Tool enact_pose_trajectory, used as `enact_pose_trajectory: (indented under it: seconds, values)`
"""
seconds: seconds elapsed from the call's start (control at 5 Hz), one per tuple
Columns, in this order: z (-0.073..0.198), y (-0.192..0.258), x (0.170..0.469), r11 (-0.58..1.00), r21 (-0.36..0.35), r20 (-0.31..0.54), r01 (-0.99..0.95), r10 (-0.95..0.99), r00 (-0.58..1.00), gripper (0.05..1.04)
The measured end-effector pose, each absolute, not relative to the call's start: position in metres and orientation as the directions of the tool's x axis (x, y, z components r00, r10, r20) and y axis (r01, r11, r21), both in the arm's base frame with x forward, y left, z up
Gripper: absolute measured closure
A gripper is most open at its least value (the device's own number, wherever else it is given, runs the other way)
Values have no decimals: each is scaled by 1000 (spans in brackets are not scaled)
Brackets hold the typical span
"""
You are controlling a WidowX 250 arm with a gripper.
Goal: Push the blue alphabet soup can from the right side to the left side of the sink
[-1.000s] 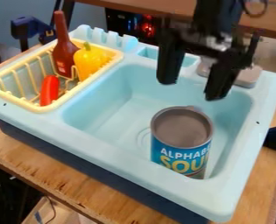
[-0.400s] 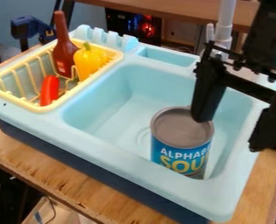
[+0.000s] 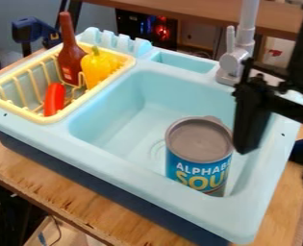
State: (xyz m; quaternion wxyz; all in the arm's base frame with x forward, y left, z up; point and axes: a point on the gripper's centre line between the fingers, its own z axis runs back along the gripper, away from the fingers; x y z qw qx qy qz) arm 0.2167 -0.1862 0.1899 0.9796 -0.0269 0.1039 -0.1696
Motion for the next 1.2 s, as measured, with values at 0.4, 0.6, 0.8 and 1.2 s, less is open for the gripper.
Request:
enact_pose_trajectory:
  seconds: [0.4, 0.6, 0.8, 1.2]
  values:
    - [183, -197, 225, 940, -90, -129, 330, -340, 931, 83]
    - [183, -199, 229, 941, -96, -106, 325, -335, 936, 83]
    - [178, -200, 231, 939, -99, -109, 330, -340, 934, 83]
    - [162, -175, 242, 961, -91, -171, 261, -273, 947, 83]
